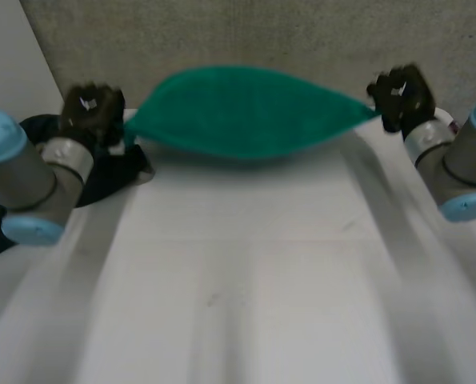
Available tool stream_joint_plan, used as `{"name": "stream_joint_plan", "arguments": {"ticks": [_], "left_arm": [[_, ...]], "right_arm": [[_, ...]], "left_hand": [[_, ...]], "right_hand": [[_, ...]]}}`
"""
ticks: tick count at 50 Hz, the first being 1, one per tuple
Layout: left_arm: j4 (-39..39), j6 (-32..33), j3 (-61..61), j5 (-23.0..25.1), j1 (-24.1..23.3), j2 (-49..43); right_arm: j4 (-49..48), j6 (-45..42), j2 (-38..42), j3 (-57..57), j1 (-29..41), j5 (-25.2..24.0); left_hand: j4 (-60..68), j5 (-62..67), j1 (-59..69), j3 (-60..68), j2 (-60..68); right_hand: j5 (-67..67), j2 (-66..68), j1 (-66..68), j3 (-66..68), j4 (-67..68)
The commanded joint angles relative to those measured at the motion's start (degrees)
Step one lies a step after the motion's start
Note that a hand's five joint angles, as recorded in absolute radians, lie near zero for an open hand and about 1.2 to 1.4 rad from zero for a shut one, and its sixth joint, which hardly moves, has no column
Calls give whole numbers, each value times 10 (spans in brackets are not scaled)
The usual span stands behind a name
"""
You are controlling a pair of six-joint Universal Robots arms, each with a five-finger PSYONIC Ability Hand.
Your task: Fold the laundry.
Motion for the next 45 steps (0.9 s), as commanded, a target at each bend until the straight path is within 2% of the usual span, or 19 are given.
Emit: {"name": "stream_joint_plan", "arguments": {"ticks": [1, 4, 8, 9, 12, 13, 16, 19, 22, 26, 30, 34, 37, 41, 45], "left_arm": [[-47, 41, -83, -15, -16, 1], [-92, 65, -113, -20, -19, 21], [-204, 101, -171, -21, -20, 86], [-256, 116, -195, -20, -20, 119], [-344, 148, -234, -14, -19, 170], [-403, 173, -256, -8, -18, 200], [-504, 229, -289, 8, -9, 249], [-547, 268, -296, 29, -5, 279], [-532, 287, -282, 42, -5, 283], [-463, 273, -238, 38, -17, 249], [-364, 238, -160, -2, -40, 167], [-295, 226, -82, -36, -58, 98], [-251, 225, -16, -45, -69, 44], [-231, 229, 68, -44, -77, -24], [-252, 235, 134, -46, -79, -83]], "right_arm": [[107, -88, 10, 48, 1, 15], [173, -119, -5, 72, 1, 24], [308, -179, -59, 127, -4, 53], [364, -201, -96, 155, -12, 71], [441, -234, -152, 205, -28, 93], [482, -258, -188, 242, -38, 102], [514, -321, -256, 303, -63, 85], [494, -369, -290, 339, -74, 46], [476, -376, -285, 342, -73, 33], [423, -317, -240, 307, -60, 37], [331, -231, -166, 239, -44, 69], [252, -195, -108, 184, -34, 103], [215, -192, -77, 159, -25, 117], [162, -187, -32, 118, -11, 128], [114, -181, 7, 79, 4, 136]], "left_hand": [[112, 133, 148, 116, 114], [112, 133, 148, 116, 114], [112, 133, 148, 116, 114], [112, 133, 148, 116, 114], [112, 133, 148, 116, 114], [112, 133, 148, 116, 114], [112, 133, 148, 116, 114], [112, 133, 148, 116, 114], [112, 133, 148, 116, 114], [112, 133, 148, 116, 114], [112, 133, 148, 116, 114], [112, 133, 148, 116, 114], [112, 133, 148, 116, 114], [112, 133, 148, 116, 114], [112, 133, 148, 116, 114]], "right_hand": [[124, 130, 155, 120, 116], [124, 130, 155, 120, 116], [124, 130, 155, 120, 116], [124, 130, 155, 120, 116], [124, 130, 155, 120, 116], [124, 130, 155, 120, 116], [124, 130, 155, 120, 116], [124, 130, 155, 120, 116], [124, 130, 155, 120, 116], [124, 130, 155, 120, 116], [124, 130, 155, 120, 116], [124, 130, 155, 120, 116], [124, 130, 155, 120, 116], [124, 130, 155, 120, 116], [124, 130, 155, 120, 116]]}}
